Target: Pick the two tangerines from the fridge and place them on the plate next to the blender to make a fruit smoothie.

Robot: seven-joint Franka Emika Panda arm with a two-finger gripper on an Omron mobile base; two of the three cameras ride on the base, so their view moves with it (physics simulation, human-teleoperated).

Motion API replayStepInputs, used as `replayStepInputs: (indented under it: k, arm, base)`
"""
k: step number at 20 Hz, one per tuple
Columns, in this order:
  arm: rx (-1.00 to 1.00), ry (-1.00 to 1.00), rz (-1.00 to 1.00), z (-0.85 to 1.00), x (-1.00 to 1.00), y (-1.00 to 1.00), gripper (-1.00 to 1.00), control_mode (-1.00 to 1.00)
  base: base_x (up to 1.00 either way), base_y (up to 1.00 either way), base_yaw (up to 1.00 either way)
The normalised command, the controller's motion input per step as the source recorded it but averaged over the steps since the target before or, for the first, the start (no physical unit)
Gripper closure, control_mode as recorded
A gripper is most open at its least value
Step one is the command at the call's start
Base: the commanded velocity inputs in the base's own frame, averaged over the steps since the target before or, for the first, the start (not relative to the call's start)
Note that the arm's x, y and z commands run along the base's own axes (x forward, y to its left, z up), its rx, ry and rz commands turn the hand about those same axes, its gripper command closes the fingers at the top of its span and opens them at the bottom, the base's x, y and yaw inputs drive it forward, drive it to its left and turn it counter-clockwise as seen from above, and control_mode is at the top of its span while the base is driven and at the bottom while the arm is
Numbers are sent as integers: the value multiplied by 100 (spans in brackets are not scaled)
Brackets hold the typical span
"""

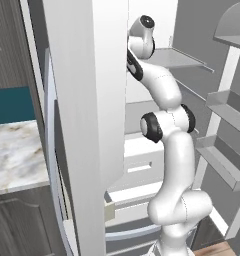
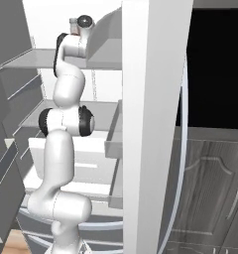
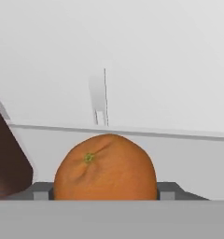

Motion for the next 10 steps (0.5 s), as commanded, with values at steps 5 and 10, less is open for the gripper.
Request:
replayStepInputs:
  k: [5, 10]
  arm:
    - [0, -7, 0, -3, -5, 0, 100, -100]
    - [1, -29, 0, -6, -86, -9, 100, -100]
  base:
    - [0, 0, 0]
    - [0, 0, 0]
